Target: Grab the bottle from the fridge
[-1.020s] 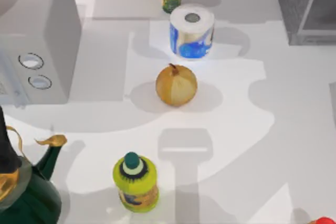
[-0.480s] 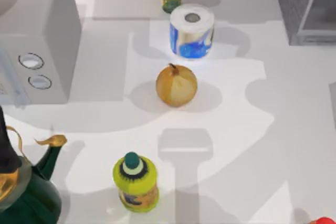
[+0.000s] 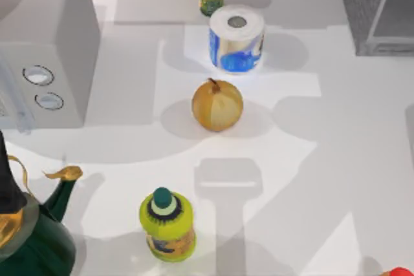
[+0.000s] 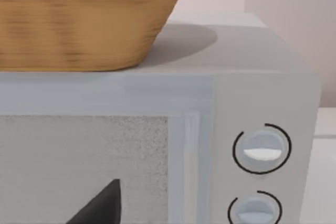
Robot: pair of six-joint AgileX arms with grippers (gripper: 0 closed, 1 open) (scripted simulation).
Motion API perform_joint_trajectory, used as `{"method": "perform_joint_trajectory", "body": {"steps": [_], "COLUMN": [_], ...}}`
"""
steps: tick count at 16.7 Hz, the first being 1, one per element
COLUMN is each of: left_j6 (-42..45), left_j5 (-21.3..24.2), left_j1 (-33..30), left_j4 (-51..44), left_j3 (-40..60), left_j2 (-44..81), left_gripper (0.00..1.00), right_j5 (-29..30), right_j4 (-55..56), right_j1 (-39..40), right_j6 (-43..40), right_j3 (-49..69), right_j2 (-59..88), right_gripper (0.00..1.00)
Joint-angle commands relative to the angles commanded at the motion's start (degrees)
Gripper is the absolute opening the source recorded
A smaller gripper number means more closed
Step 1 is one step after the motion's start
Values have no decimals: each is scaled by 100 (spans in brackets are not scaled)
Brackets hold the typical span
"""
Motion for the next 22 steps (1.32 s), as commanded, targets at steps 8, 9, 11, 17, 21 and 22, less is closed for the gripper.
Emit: {"method": "perform_joint_trajectory", "body": {"steps": [8, 9, 11, 17, 21, 22], "left_j6": [0, 0, 0, 0, 0, 0], "left_j5": [0, 0, 0, 0, 0, 0], "left_j1": [0, 0, 0, 0, 0, 0], "left_j4": [0, 0, 0, 0, 0, 0], "left_j3": [0, 0, 0, 0, 0, 0], "left_j2": [0, 0, 0, 0, 0, 0], "left_gripper": [100, 100, 100, 100, 100, 100], "right_j5": [-117, -143, -197, -281, -271, -258], "right_j4": [338, 431, 621, 897, 845, 774], "right_j1": [-72, -102, -163, -252, -211, -194], "right_j6": [12, 13, 15, 19, 28, 26], "right_j3": [-940, -1251, -1880, -2638, -2651, -2709], "right_j2": [-624, -809, -1184, -1716, -1746, -1867], "right_gripper": [0, 0, 0, 0, 0, 0]}}
